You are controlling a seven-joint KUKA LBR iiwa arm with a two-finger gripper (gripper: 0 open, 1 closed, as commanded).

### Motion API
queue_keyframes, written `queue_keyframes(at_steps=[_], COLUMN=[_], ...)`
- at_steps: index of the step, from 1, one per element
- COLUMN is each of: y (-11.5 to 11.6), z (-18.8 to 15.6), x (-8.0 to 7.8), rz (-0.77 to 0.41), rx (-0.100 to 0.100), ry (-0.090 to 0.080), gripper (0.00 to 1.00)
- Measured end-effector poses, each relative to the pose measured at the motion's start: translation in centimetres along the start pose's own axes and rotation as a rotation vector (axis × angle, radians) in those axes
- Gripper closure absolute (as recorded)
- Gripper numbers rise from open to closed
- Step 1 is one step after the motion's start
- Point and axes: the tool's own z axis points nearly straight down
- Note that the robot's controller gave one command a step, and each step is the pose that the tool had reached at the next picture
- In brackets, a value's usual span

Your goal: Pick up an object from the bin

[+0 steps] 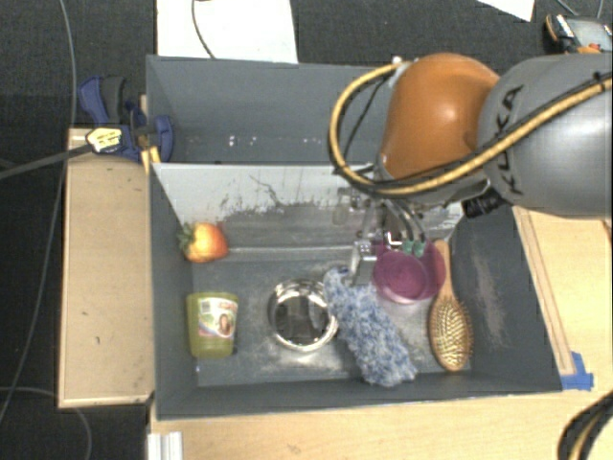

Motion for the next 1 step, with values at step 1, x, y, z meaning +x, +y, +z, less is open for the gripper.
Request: queue_keyframes(at_steps=[1], y=[0.00], z=[0.00], x=[0.00], rz=[0.000], rx=[0.000], ry=[0.000], gripper=[0.00])
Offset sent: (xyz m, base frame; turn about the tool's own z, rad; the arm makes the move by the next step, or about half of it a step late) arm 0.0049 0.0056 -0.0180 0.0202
